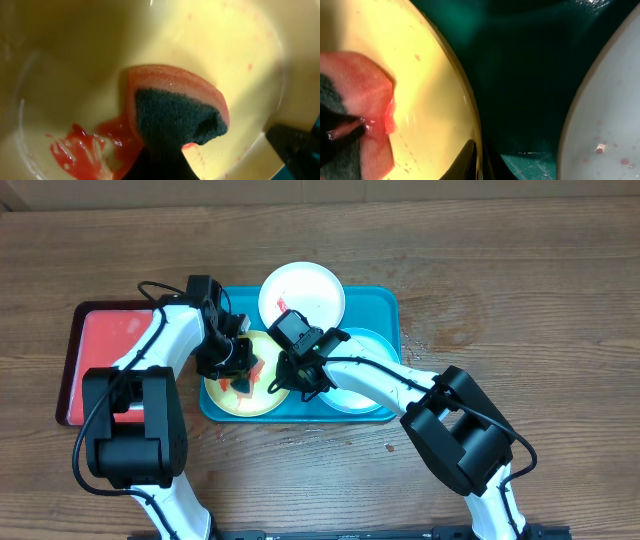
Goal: Clean dirty plates on tray and stack at the side
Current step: 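Regrasp the sponge with the left gripper and scrub the yellow plate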
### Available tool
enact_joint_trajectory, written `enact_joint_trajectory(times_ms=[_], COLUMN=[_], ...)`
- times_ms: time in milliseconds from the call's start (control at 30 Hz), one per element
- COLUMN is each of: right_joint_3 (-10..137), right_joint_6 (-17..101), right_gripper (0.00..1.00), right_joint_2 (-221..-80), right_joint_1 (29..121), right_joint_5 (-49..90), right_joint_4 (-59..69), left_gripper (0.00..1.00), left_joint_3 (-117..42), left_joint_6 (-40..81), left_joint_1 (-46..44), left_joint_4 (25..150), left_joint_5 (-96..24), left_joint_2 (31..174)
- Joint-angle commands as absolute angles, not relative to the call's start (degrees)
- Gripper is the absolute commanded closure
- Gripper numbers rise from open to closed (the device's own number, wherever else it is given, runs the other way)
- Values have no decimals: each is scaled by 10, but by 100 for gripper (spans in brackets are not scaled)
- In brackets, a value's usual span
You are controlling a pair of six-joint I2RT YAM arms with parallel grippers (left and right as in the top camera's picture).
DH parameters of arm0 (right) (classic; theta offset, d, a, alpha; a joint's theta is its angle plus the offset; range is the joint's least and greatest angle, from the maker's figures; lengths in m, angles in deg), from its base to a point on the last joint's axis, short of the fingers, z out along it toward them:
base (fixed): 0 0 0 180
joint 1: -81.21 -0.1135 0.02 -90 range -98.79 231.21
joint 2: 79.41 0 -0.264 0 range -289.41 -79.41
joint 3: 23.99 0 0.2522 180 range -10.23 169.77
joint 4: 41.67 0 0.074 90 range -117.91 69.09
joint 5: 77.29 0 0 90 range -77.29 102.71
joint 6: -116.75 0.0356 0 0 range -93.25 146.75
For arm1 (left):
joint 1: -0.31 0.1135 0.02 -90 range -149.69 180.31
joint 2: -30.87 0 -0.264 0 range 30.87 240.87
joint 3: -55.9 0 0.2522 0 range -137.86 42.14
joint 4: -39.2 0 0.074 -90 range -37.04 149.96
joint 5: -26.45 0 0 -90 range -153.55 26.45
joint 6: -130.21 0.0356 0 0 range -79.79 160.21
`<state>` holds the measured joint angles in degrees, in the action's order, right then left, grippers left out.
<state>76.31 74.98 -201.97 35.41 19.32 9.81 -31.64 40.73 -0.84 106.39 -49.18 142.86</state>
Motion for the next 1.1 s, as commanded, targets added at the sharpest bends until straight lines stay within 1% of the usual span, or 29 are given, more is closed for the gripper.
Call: enact_joint_trajectory(times_ms=[0, 167, 333, 400, 600, 667, 733, 867, 967, 1000, 1067], right_joint_3=[760, 760, 760, 760, 760, 760, 760, 760, 760, 760, 760], right_joint_6=[752, 752, 752, 752, 750, 750, 750, 750, 750, 750, 750], right_gripper=[92, 91, 91, 91, 91, 91, 91, 91, 91, 91, 91], right_joint_2=[-2029, -2029, -2029, -2029, -2029, -2029, -2029, -2029, -2029, -2029, -2029], right_joint_1=[351, 351, 352, 352, 352, 352, 352, 352, 352, 352, 352], right_joint_5=[188, 188, 188, 188, 188, 188, 188, 188, 188, 188, 188], right_joint_4=[96, 96, 96, 96, 96, 96, 96, 97, 97, 97, 96], left_gripper=[96, 96, 96, 96, 96, 96, 96, 96, 96, 96, 96], left_joint_3=[-313, -313, -313, -313, -311, -311, -311, -317, -335, -342, -353], left_joint_6=[310, 222, 213, 213, 192, 192, 192, 192, 192, 192, 209], left_joint_1=[-12, -12, -12, -12, -12, -12, -12, -12, -12, -12, -12], left_joint_4=[1040, 1030, 1030, 1030, 1066, 1076, 1080, 1080, 1087, 1090, 1086], left_joint_5=[-485, -484, -444, -490, -709, -760, -781, -780, -756, -739, -623], left_joint_2=[1434, 1434, 1434, 1434, 1434, 1434, 1434, 1434, 1434, 1434, 1434])
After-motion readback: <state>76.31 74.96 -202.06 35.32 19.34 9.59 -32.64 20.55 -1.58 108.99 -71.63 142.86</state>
